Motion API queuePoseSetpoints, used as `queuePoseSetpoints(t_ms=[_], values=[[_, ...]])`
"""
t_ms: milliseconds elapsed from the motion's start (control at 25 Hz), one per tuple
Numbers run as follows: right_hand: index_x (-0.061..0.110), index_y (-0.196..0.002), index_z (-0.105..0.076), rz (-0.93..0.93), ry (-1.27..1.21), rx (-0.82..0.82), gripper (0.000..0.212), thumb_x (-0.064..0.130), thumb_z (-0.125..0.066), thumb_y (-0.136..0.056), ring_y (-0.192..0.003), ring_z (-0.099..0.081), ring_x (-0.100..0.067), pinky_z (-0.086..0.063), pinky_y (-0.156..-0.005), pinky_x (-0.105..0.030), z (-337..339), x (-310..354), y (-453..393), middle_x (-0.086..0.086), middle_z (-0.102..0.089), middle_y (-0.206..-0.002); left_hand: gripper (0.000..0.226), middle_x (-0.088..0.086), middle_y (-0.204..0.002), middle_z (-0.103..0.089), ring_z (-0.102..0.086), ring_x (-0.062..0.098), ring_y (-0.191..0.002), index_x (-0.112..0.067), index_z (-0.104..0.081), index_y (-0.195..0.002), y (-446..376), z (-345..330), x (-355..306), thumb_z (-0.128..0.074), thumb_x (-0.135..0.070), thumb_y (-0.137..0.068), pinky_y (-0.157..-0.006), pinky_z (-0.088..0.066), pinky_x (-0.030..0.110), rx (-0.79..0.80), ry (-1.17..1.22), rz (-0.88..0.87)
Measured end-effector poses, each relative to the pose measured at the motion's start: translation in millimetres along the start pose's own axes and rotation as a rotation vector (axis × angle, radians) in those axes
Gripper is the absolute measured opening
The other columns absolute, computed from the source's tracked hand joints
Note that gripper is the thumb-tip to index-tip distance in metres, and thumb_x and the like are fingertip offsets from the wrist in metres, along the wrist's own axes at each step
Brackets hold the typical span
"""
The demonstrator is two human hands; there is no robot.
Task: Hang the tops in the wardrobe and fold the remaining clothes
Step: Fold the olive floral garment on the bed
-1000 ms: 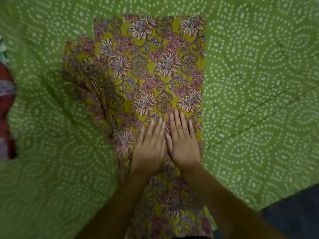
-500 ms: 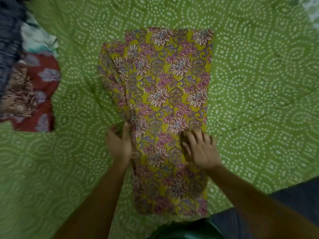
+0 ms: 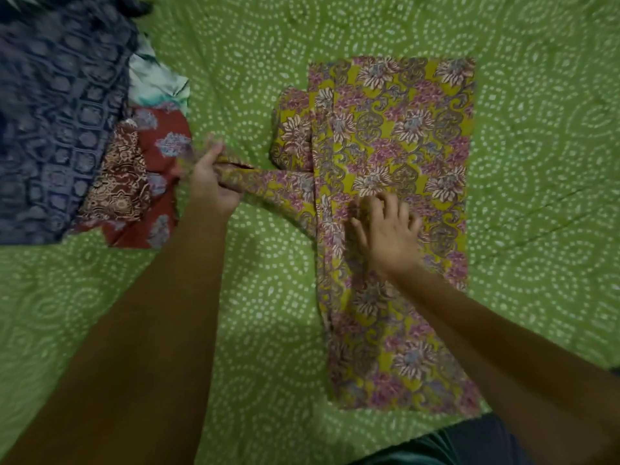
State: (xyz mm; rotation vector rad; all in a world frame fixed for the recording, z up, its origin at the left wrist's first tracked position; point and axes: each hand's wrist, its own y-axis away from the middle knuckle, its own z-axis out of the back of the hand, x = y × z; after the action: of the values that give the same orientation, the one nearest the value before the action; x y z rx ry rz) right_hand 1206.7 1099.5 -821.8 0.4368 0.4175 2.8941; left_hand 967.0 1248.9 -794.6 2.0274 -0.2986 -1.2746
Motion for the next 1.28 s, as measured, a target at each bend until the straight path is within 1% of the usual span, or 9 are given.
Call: queuePoseSetpoints(t_ms=[120,240,360,440,560,720,920,1120,1280], values=[[0.016,-0.134,-0.040,-0.017,-0.048,-0.017,0.045,0.042,-0.042,-0.098,-0.118,-0.035,-0.032,-0.029,-0.097,-0.051,-14,43,27,-0.012,-0.036,-0.137,0.042,0.014,-0.115,-0.065,-0.065,0.027,-0.101,-0.003,-0.060,-0.118,-5,63,-19,-0.067,-0.026,-0.084,-0.074,-0.057,0.025,-0.288,-0.536,-0.267],[0.019,-0.136,-0.038,0.022,-0.054,0.024,0.047,0.041,-0.045,-0.095,-0.117,-0.034,-0.031,-0.028,-0.097,-0.049,-31,91,37,-0.010,-0.033,-0.138,0.018,0.005,-0.075,-0.062,-0.059,0.013,-0.058,-0.010,-0.067,-0.105,8,92,-28,-0.056,-0.011,-0.091,-0.048,-0.053,0.023,-0.183,-0.668,-0.217],[0.021,-0.141,-0.031,0.029,-0.076,0.052,0.052,0.041,-0.043,-0.095,-0.123,-0.029,-0.029,-0.024,-0.102,-0.049,-43,127,35,-0.009,-0.026,-0.143,0.025,0.006,-0.078,-0.057,-0.060,0.018,-0.076,-0.005,-0.069,-0.076,15,95,-41,-0.048,-0.009,-0.089,-0.075,-0.057,0.030,0.001,-0.113,0.121],[0.022,-0.144,-0.025,0.013,-0.089,0.060,0.055,0.041,-0.043,-0.096,-0.127,-0.025,-0.029,-0.021,-0.104,-0.049,-48,140,30,-0.009,-0.021,-0.146,0.021,0.011,-0.103,-0.062,-0.061,0.026,-0.106,0.000,-0.068,-0.090,5,98,-40,-0.048,-0.005,-0.085,-0.098,-0.048,0.038,0.070,0.060,0.191],[0.024,-0.146,-0.022,0.025,-0.082,0.059,0.055,0.038,-0.042,-0.096,-0.131,-0.021,-0.030,-0.021,-0.105,-0.050,-51,145,24,-0.008,-0.017,-0.148,0.059,0.009,-0.119,-0.056,-0.053,0.026,-0.119,-0.005,-0.038,-0.141,-10,100,-26,-0.059,-0.006,-0.086,-0.105,-0.042,0.038,-0.039,-0.646,-0.021],[0.024,-0.145,-0.024,0.031,-0.042,0.044,0.055,0.025,-0.045,-0.094,-0.132,-0.022,-0.031,-0.020,-0.104,-0.050,-56,135,16,-0.008,-0.020,-0.147,0.057,0.010,-0.138,-0.039,-0.031,0.030,-0.130,-0.017,-0.053,-0.125,-13,98,-6,-0.068,-0.049,-0.081,-0.103,-0.030,0.039,-0.333,-1.332,-0.217],[0.020,-0.142,-0.028,0.082,-0.027,0.011,0.055,0.025,-0.047,-0.091,-0.124,-0.028,-0.032,-0.023,-0.101,-0.050,-66,137,12,-0.009,-0.025,-0.142,0.027,0.009,-0.079,-0.056,-0.055,0.022,-0.077,-0.018,-0.051,-0.069,-30,83,-15,-0.073,-0.030,-0.080,-0.074,-0.043,0.033,-0.168,-0.976,-0.296],[0.023,-0.132,-0.032,0.111,-0.096,-0.119,0.049,0.027,-0.054,-0.089,-0.114,-0.031,-0.028,-0.027,-0.096,-0.050,-71,142,12,-0.012,-0.033,-0.138,0.029,-0.006,-0.068,-0.043,-0.040,0.004,-0.057,-0.019,-0.042,-0.071,-14,74,-34,-0.067,-0.005,-0.076,-0.060,-0.039,0.023,-0.072,-0.580,-0.498],[0.020,-0.127,-0.038,0.148,-0.085,-0.232,0.050,0.024,-0.063,-0.084,-0.109,-0.033,-0.026,-0.034,-0.090,-0.049,-72,142,14,-0.010,-0.035,-0.132,0.017,0.000,-0.073,-0.054,-0.051,0.018,-0.067,-0.018,-0.052,-0.079,-3,108,-24,-0.068,-0.013,-0.079,-0.061,-0.046,0.036,-0.038,-0.573,-0.271]])
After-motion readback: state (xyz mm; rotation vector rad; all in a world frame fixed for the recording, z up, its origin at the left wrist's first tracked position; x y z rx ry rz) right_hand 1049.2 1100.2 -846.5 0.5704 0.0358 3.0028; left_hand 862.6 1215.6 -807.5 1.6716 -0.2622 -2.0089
